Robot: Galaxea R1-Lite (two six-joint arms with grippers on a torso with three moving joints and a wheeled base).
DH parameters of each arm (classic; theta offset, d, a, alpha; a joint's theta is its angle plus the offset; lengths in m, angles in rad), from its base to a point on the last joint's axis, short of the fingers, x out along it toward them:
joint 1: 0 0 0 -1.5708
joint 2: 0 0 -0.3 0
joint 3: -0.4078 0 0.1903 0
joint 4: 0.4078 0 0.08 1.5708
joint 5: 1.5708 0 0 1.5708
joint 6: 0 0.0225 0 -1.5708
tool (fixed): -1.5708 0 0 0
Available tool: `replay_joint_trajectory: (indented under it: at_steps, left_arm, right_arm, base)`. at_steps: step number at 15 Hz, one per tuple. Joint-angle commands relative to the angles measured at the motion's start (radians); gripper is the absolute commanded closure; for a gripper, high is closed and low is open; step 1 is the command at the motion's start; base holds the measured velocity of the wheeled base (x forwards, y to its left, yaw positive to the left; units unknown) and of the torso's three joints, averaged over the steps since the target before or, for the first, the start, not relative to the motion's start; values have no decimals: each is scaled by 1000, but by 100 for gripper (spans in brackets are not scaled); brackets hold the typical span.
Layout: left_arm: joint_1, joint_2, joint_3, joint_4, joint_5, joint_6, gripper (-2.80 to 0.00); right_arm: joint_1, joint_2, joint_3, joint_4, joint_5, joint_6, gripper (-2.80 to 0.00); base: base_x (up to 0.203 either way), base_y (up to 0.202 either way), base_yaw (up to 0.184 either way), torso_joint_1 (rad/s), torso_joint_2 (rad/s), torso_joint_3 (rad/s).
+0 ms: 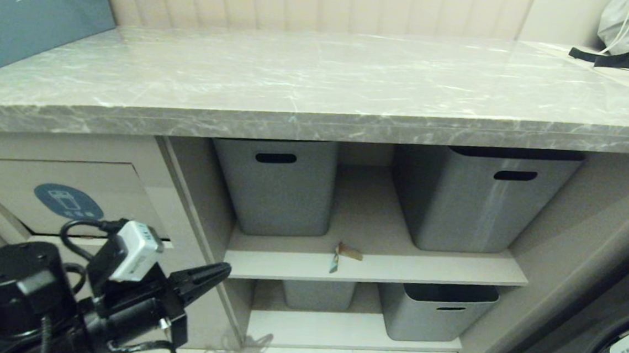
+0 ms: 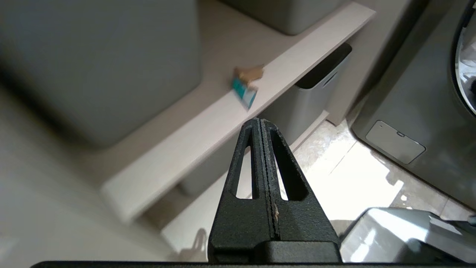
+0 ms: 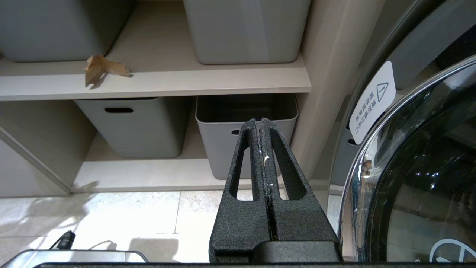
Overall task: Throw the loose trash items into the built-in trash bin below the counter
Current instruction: Pick up the garbage
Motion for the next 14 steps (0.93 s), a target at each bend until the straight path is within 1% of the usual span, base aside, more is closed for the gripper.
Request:
replay_joint_trajectory:
  at_steps: [1, 4, 8, 9, 10, 12, 13, 14]
  left_arm:
    - [-31, 125, -87, 10, -1, 8, 0]
    - [-58, 255, -208, 115, 1, 34, 0]
    - [-128, 413, -395, 182, 2, 50, 0]
    - [-144, 439, -430, 190, 2, 50, -161]
    - [-165, 460, -454, 193, 2, 50, -280]
    - [-182, 505, -507, 193, 11, 52, -280]
    - [-193, 531, -539, 194, 51, 52, -280]
    - [-206, 553, -569, 195, 112, 47, -280]
  right_arm:
    - [0, 0, 0, 0, 0, 0, 0]
    - [0, 0, 0, 0, 0, 0, 0]
    - [0, 0, 0, 0, 0, 0, 0]
    - [0, 0, 0, 0, 0, 0, 0]
    - [0, 0, 0, 0, 0, 0, 0]
    - [0, 0, 0, 0, 0, 0, 0]
    - [0, 0, 0, 0, 0, 0, 0]
    - [0, 0, 0, 0, 0, 0, 0]
  base:
    - [0, 0, 0, 0, 0, 0]
    - [0, 0, 0, 0, 0, 0]
    - [0, 0, 0, 0, 0, 0]
    - [0, 0, 0, 0, 0, 0]
    - [0, 0, 0, 0, 0, 0]
    - [0, 0, 0, 0, 0, 0]
    - [0, 0, 0, 0, 0, 0]
    - [0, 0, 0, 0, 0, 0]
